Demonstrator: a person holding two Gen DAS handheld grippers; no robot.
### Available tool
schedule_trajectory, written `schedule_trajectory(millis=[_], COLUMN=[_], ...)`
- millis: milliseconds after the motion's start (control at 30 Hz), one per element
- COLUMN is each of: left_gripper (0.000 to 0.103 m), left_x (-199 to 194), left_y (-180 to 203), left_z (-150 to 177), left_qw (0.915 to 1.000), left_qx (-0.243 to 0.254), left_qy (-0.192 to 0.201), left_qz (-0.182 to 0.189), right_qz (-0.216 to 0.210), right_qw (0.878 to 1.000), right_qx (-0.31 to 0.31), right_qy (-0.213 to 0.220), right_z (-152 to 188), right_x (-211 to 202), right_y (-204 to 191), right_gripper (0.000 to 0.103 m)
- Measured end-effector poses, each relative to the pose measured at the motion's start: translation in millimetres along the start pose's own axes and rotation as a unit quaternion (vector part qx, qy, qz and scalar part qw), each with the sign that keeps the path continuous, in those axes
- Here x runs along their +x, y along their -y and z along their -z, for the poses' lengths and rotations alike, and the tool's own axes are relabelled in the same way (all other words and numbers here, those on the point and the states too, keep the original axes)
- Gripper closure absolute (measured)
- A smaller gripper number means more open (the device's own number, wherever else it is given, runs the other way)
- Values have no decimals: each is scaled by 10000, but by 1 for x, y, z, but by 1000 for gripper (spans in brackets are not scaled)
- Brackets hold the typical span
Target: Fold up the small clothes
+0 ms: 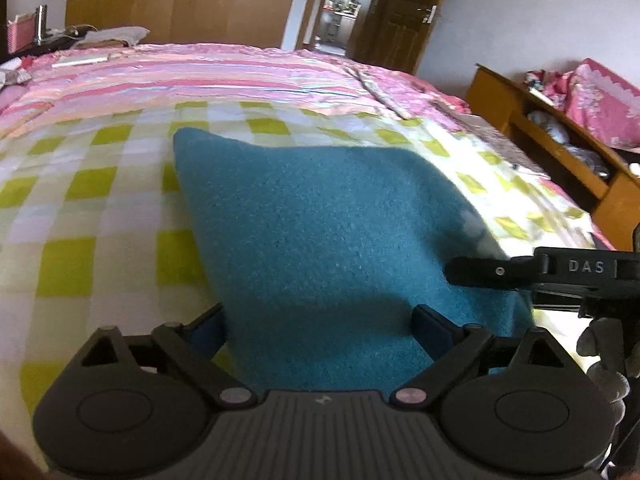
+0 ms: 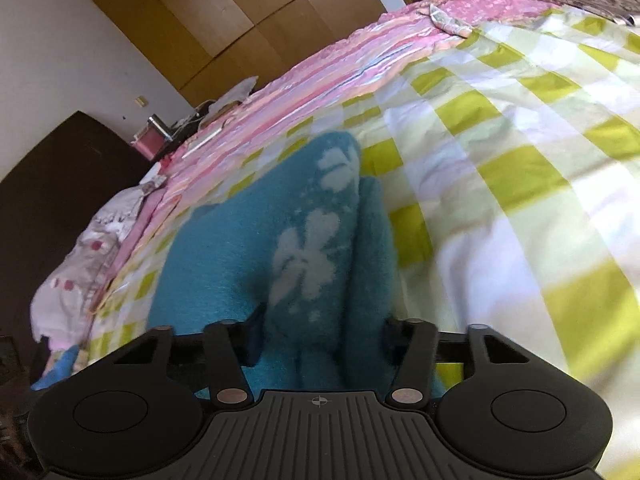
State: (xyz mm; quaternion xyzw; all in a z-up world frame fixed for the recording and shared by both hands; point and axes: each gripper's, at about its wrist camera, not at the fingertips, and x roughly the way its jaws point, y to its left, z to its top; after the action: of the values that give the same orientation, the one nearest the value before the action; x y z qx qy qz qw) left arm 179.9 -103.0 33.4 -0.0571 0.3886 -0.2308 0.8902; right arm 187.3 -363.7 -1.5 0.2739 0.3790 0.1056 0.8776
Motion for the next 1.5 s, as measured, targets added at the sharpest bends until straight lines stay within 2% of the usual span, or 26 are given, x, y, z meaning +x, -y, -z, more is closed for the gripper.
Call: schedule_trajectory(millis=[100, 233, 300, 400, 500, 667, 833, 933, 1100, 1333, 1500], left_gripper=[3, 3, 3, 4, 4, 3, 3, 3, 3, 3, 1], left_x=[-6, 3, -2, -20, -27, -16, -18, -25, -32, -37, -39], left_y=[14, 49, 49, 46, 50, 66, 71, 74, 80, 71, 72], left_z=[14, 22, 18, 16, 16, 31, 40, 42, 50, 55, 61], left_qw=[9997, 9949, 9953, 9934, 9895, 9804, 9785, 9769, 9738, 9793, 9771], left_qx=[141, 948, 884, 904, 1022, 1411, 1409, 1459, 1587, 1313, 1354], left_qy=[-56, -38, -66, 224, 360, 218, 228, 263, 291, 209, 203], left_qz=[189, -335, -401, -674, -957, -1359, -1491, -1541, -1605, -1524, -1626], right_qz=[66, 697, 824, 996, 1429, 1531, 1787, 1836, 2067, 2195, 2317], right_qw=[9999, 9972, 9963, 9920, 9793, 9775, 9730, 9719, 9620, 9555, 9524], right_qx=[-63, -256, -241, -643, -1239, -1317, -1350, -1354, -1639, -1835, -1887], right_qy=[-75, -22, 95, 430, 725, 606, 551, 587, 705, 723, 603], right_z=[14, 27, 26, 27, 32, 48, 69, 69, 75, 88, 98], right_x=[-29, -40, -48, -68, -78, -70, -64, -70, -81, -86, -81], right_y=[3, 8, 6, -10, -29, -34, -28, -33, -47, -58, -59], right_gripper=[57, 51, 51, 51, 51, 52, 52, 52, 52, 52, 51])
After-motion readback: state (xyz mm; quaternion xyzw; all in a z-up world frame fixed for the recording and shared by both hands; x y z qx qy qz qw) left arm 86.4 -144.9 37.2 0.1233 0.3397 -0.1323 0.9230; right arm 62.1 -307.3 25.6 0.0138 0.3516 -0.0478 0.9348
